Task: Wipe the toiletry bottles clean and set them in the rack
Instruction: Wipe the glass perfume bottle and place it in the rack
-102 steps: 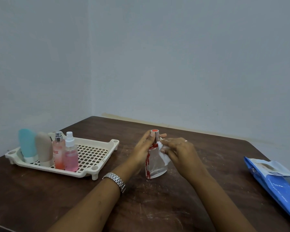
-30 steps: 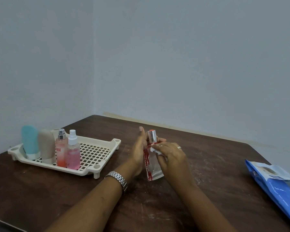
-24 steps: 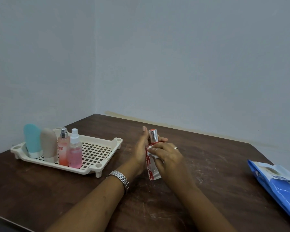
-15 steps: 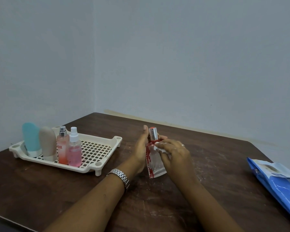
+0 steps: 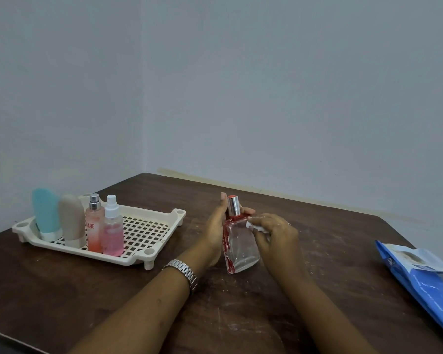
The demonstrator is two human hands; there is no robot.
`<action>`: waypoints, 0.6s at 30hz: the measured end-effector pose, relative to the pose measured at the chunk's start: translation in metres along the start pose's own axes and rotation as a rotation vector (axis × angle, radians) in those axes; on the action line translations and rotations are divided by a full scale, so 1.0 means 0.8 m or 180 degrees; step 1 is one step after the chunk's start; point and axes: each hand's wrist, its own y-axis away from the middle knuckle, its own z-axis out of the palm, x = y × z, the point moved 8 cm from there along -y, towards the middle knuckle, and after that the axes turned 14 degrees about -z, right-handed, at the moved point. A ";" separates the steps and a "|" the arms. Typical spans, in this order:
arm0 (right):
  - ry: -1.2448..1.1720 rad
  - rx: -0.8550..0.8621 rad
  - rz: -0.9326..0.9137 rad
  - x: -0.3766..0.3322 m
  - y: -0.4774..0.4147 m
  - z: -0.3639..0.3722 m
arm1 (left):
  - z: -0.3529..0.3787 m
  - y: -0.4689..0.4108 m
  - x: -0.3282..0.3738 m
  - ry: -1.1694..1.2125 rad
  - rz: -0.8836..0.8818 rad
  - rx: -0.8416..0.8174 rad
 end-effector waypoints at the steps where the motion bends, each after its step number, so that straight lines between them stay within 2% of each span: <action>1: 0.0021 -0.0020 -0.0032 -0.003 0.000 0.002 | -0.001 0.000 0.000 -0.0012 0.0015 0.0019; 6: 0.0031 -0.0029 -0.0105 -0.008 -0.003 0.007 | -0.010 -0.003 0.000 -0.0142 0.0084 0.0217; 12: -0.0221 0.0130 0.0579 0.023 0.004 -0.003 | -0.002 0.000 0.002 -0.0145 0.0115 0.0159; 18: -0.0251 0.0059 0.0470 0.016 0.003 0.000 | -0.002 0.003 0.004 -0.0194 0.0100 0.0170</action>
